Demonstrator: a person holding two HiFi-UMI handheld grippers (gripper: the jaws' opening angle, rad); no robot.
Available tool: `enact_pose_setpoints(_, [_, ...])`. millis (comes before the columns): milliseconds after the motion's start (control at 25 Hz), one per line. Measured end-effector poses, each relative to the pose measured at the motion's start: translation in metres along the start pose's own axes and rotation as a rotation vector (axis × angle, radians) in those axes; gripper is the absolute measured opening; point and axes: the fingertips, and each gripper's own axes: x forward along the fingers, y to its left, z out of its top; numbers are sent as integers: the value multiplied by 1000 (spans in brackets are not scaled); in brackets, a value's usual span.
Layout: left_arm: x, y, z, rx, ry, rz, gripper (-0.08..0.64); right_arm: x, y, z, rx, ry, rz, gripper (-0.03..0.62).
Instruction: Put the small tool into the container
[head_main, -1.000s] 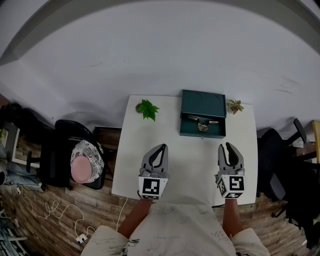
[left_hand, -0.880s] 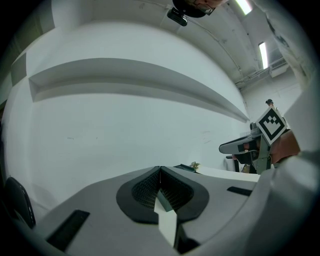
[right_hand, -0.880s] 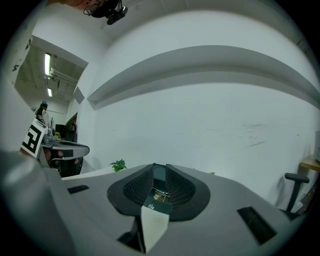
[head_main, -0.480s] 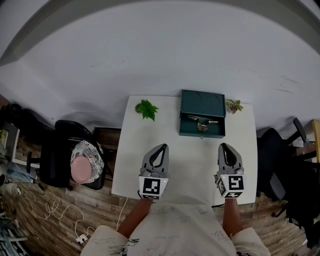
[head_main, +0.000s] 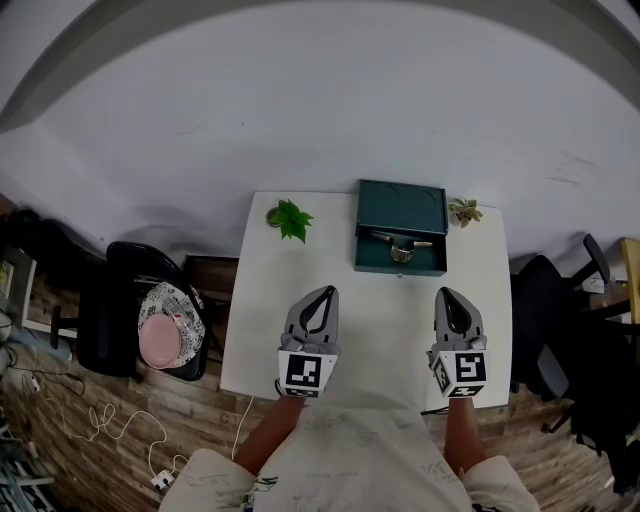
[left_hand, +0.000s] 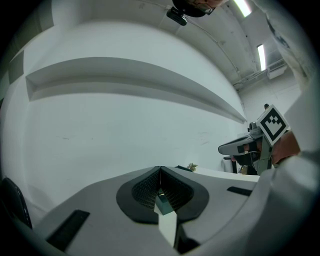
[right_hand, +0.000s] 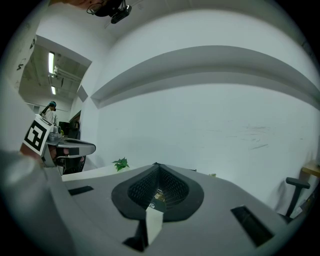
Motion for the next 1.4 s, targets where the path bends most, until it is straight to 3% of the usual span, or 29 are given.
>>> enact_pose_setpoints(1400, [1, 4, -7, 1, 14, 7, 6, 1, -4, -5, -19, 22, -24, 15])
